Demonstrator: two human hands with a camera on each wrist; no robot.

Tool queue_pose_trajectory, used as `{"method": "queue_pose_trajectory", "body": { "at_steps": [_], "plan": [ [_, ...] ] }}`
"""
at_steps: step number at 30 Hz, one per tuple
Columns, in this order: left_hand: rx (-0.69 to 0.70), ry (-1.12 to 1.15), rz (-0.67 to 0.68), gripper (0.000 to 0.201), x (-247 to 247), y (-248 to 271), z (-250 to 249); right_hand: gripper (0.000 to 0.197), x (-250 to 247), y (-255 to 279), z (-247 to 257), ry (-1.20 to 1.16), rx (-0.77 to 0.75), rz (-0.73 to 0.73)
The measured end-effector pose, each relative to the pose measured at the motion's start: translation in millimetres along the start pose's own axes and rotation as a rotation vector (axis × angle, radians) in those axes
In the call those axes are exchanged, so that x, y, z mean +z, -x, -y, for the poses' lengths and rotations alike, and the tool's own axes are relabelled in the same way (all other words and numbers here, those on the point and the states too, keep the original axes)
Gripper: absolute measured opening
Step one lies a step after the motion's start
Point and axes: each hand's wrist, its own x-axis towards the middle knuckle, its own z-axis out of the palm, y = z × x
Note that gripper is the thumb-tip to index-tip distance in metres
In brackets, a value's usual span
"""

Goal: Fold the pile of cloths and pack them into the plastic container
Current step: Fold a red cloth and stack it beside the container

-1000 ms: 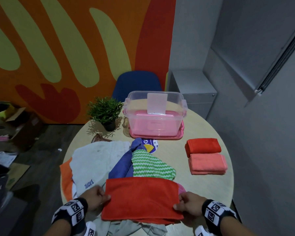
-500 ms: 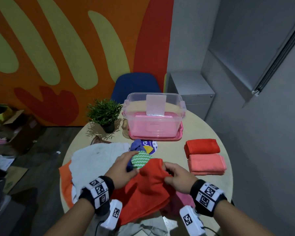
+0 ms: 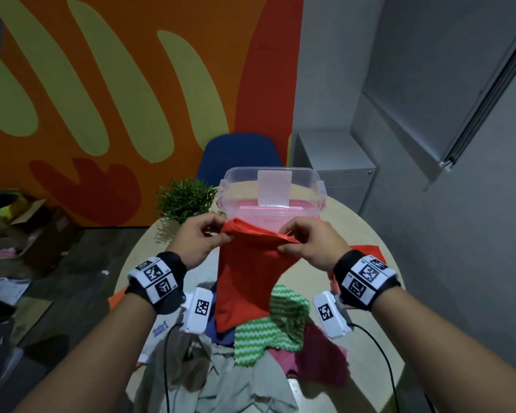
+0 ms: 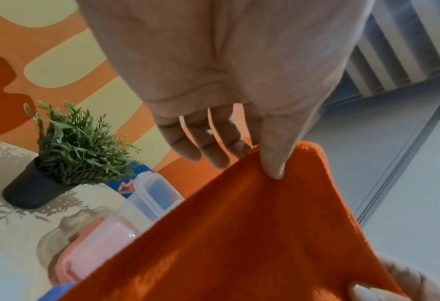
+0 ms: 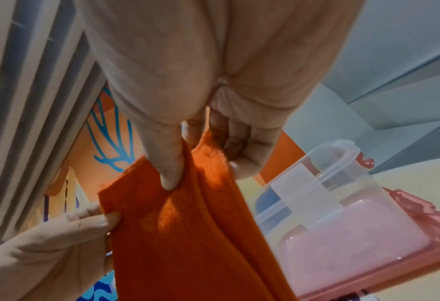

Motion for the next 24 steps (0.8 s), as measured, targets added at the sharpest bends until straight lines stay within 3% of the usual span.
{"method": "queue_pose_trajectory", "body": {
  "at_steps": [5,9,11,15,20,22,24],
  "plan": [
    [0.066,0.113,0.008,0.023,-10.1,10.4,-5.5,0.021,6.4,-1.2,3.1,-0.262,-0.057,-0.076],
    [-0.033,0.177,0.126,0.023,-9.4,27.3,7.0,0.03,19.9,5.0,-7.5,-0.217,-0.07,0.009],
    [-0.09,0.191,0.109,0.029,-8.2,33.2,11.0,0.036,22.9,5.6,-10.1,-0.14,-0.07,0.044],
    [-0.067,0.104,0.002,0.015,-9.7,32.9,6.2,0.042,22.4,3.0,-4.0,-0.157,-0.065,0.041],
    [-0.066,0.028,-0.023,0.027,-11.4,28.2,4.2,0.024,20.4,1.7,-0.8,-0.15,0.008,-0.088],
    [-0.046,0.026,0.032,0.032,-11.7,29.0,4.2,0.026,20.2,2.1,0.6,-0.214,0.013,-0.075],
    [-0.018,-0.024,0.075,0.051,-13.6,28.9,1.2,0.032,19.7,2.4,3.1,-0.231,-0.001,-0.041]
  ]
}}
